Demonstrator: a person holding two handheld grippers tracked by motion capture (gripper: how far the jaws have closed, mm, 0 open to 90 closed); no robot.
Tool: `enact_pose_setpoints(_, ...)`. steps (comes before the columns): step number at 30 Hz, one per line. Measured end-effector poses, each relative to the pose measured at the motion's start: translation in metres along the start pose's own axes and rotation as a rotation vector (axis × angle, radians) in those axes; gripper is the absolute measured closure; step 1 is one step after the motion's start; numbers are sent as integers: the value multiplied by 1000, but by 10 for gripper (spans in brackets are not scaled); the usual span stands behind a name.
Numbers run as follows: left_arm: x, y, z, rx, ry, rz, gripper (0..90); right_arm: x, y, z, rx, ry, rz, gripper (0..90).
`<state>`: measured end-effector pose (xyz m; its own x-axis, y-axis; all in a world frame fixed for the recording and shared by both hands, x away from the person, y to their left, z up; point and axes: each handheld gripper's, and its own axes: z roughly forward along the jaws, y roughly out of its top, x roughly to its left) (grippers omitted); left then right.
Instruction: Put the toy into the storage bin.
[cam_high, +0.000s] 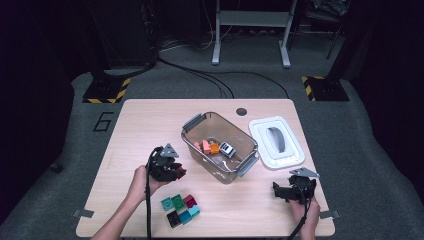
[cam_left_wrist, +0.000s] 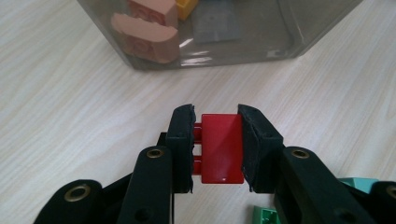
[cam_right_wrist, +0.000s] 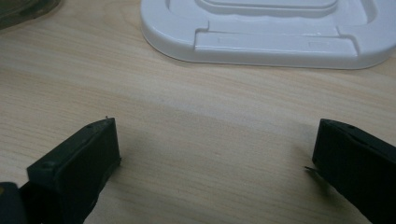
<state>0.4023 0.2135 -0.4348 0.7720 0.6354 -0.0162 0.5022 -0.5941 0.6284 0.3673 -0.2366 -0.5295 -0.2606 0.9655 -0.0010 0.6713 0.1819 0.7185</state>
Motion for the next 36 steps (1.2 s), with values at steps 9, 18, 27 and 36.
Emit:
enact_pose_setpoints(9,15,9,-13,-18,23,-14,675,0,0,0,0,0,0,0)
enact_pose_setpoints(18,25,23,-30,-34,55,-6,675,0,0,0,0,0,1,0)
enact_pose_setpoints(27,30,38,-45,-47,84,6,675,0,0,0,0,0,1,0)
enact_pose_setpoints(36,37,56,-58,-67,115,14,675,0,0,0,0,1,0,0)
